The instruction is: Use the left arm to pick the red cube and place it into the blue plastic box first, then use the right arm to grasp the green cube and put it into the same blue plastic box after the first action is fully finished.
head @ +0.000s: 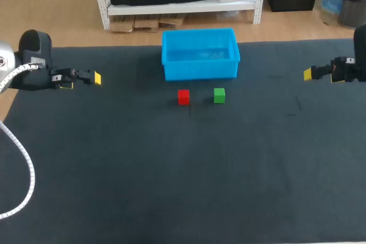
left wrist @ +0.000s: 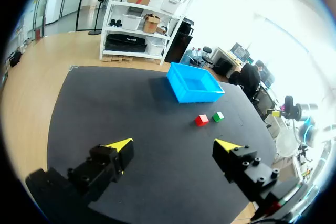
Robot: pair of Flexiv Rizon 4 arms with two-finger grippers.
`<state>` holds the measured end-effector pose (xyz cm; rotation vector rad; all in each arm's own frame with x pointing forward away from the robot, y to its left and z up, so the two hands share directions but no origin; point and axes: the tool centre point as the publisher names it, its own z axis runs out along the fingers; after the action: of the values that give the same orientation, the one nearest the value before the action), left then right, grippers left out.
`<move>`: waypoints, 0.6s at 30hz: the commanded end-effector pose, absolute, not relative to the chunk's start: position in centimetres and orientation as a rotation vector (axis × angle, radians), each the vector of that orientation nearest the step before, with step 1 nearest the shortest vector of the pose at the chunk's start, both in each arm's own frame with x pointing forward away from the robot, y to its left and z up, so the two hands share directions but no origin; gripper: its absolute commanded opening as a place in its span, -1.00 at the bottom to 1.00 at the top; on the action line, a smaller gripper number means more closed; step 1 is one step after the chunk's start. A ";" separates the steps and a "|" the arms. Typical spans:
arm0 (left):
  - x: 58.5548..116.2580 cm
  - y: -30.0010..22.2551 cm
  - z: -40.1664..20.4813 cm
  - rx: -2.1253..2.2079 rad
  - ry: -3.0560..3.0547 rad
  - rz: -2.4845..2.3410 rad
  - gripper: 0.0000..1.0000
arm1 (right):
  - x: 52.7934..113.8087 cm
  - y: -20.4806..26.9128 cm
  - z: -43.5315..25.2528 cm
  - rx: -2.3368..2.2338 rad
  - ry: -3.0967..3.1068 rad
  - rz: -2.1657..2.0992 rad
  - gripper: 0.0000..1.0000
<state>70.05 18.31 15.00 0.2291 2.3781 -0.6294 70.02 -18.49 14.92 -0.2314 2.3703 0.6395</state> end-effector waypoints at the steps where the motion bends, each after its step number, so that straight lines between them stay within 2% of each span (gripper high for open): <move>1: 70.1 18.4 15.0 0.229 2.376 -0.632 1.00 | 70.0 -18.5 14.9 -0.233 2.372 0.640 1.00; 8: 70.1 18.4 15.0 0.229 2.376 -0.632 1.00 | 70.0 -18.5 14.9 -0.233 2.372 0.640 1.00; 18: 74.3 13.9 15.3 0.296 2.510 -0.526 1.00 | 70.0 -18.5 14.9 -0.233 2.372 0.640 1.00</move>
<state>71.40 16.05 15.21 0.2991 2.4002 -0.6357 70.02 -18.49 14.92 -0.2315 2.3703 0.6395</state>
